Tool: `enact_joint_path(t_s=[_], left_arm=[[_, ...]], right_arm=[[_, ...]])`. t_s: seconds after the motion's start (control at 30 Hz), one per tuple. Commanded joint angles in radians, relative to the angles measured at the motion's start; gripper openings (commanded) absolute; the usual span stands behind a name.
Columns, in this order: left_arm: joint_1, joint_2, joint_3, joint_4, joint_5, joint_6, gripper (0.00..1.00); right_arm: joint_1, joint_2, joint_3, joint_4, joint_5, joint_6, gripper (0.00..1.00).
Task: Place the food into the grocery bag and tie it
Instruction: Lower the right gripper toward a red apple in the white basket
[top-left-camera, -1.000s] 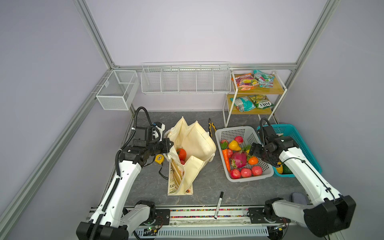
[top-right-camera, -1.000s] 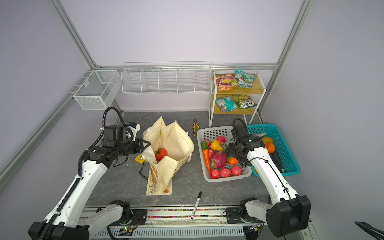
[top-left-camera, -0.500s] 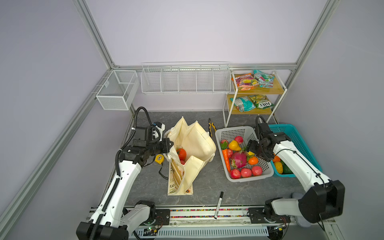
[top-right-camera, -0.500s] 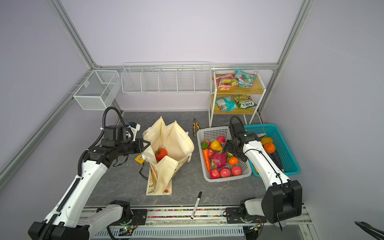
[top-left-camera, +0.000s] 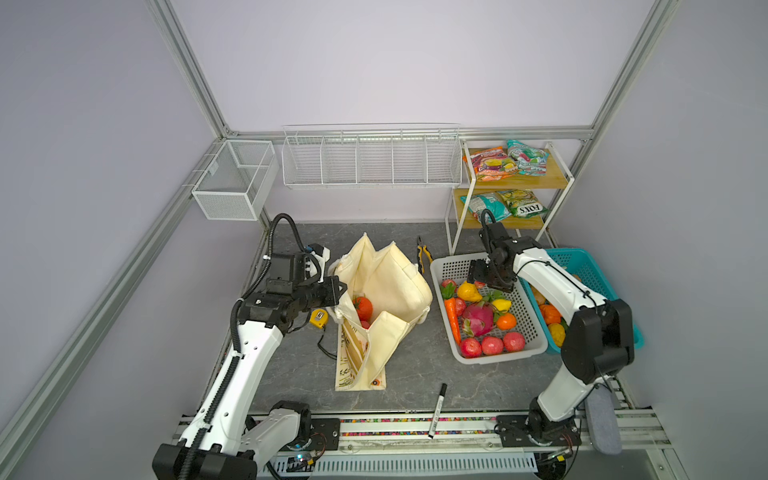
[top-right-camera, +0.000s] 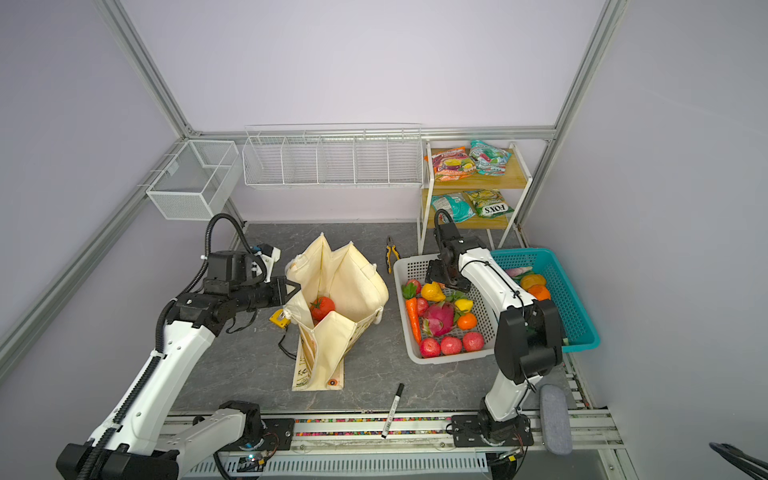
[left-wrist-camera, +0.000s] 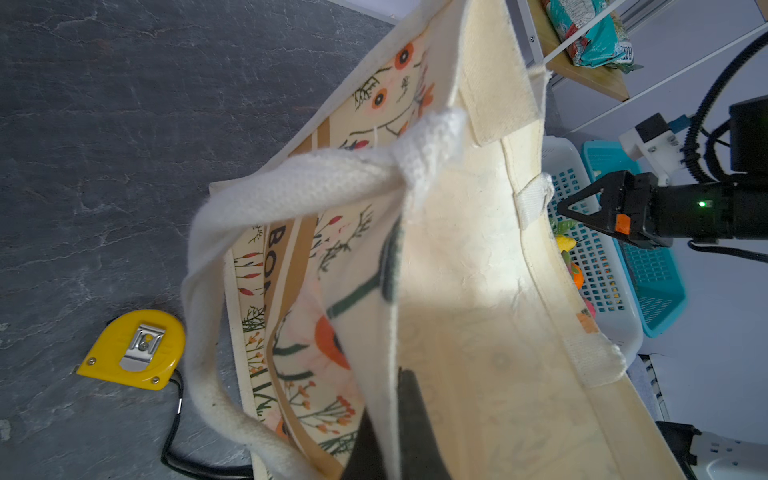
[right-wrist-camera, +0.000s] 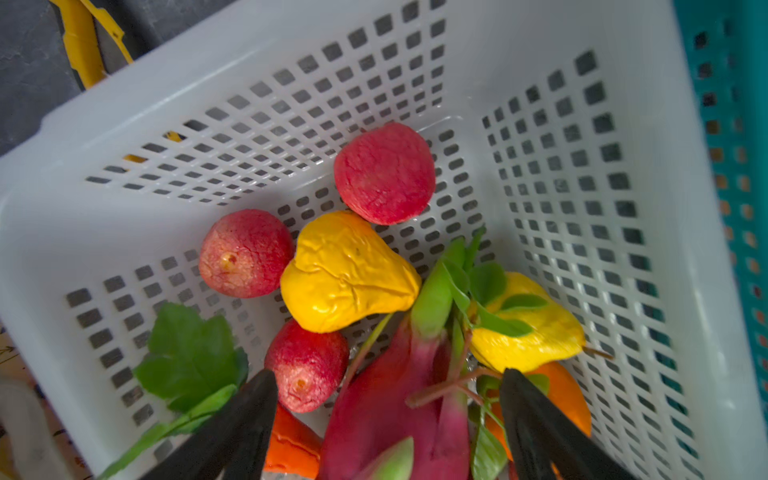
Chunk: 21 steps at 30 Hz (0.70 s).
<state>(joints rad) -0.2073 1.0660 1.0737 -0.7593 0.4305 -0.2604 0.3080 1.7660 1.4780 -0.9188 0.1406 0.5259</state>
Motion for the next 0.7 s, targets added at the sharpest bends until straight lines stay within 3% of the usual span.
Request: enact_joint_path(t_s=[0.0,0.43,0.67], left_arm=[[0.005,0.003,-0.009,0.008,-0.012,-0.002,0.0],[0.005,0.007,-0.018,0.025,0.002,-0.008,0.0],[0.005,0.013,-0.018,0.027,0.006,-0.008,0.0]], right_arm=[[0.002,0.053,0.039,0.011,-0.022,-0.038,0.86],[0.004,0.221,0.156,0.014,-0.072,-0.046,0.82],[0.006,0.266,0.16,0.008,-0.099,-0.024,0.75]])
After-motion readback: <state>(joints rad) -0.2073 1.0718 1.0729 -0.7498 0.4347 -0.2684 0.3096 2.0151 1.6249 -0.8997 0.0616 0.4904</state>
